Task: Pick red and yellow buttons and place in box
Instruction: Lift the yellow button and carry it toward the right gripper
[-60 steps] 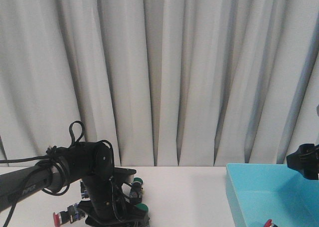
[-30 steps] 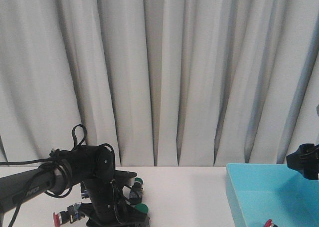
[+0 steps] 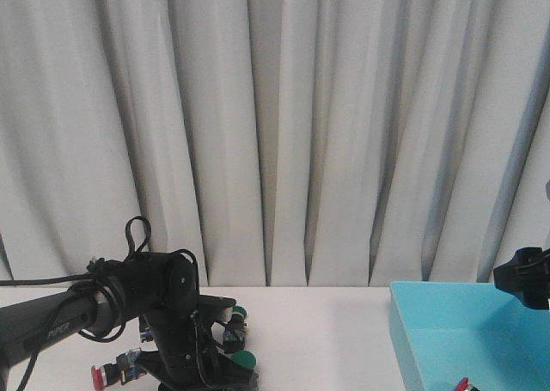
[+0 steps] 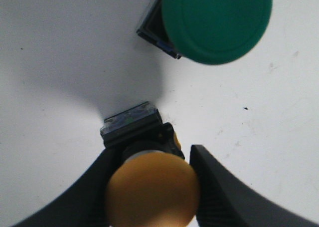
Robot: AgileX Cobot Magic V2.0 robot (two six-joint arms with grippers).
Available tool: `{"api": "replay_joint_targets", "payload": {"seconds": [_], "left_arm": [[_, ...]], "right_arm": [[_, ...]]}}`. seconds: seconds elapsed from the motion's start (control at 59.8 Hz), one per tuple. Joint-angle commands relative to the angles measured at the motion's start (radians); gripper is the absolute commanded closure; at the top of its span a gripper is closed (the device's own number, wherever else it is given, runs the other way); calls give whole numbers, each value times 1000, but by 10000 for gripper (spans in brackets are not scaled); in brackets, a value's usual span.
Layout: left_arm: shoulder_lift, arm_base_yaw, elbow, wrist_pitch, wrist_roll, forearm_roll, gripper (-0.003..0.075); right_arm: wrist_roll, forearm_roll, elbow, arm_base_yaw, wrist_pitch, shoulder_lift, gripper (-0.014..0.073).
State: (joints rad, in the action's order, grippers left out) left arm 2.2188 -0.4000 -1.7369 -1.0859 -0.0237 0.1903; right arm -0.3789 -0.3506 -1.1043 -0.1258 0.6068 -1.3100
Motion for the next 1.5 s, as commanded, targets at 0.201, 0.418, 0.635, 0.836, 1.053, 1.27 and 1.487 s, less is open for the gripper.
{"api": "replay_joint_targets", "payload": {"seconds": [0.201,0.418,0.635,0.836,1.053,1.27,1.487], "left_arm": [[-87,-2,-29,3,7,13,727],[-193,-2,-73,-5,-24,12,725],[-334,-2,-171,-21,-26,152,724],[-458,-3,-202,-20,-171,378,722],[-502,-3,-202,-89,-260,528,720],[-503,-14,-202,-103,-261,565,718],[-504,-58,-202,-107,-357,650,717]], "right_arm": [[-50,-24,-26,-3,-59,31,71],[-296,-48,-26,102,-94,46,71],[-622,-52,-26,279,-100,45,71],[-701,-70,-26,429,-150,45,71],[-711,-69,-26,593,-238,74,78],[-718,-62,-26,673,-299,118,107],[-718,-62,-26,673,-296,118,106]]}}
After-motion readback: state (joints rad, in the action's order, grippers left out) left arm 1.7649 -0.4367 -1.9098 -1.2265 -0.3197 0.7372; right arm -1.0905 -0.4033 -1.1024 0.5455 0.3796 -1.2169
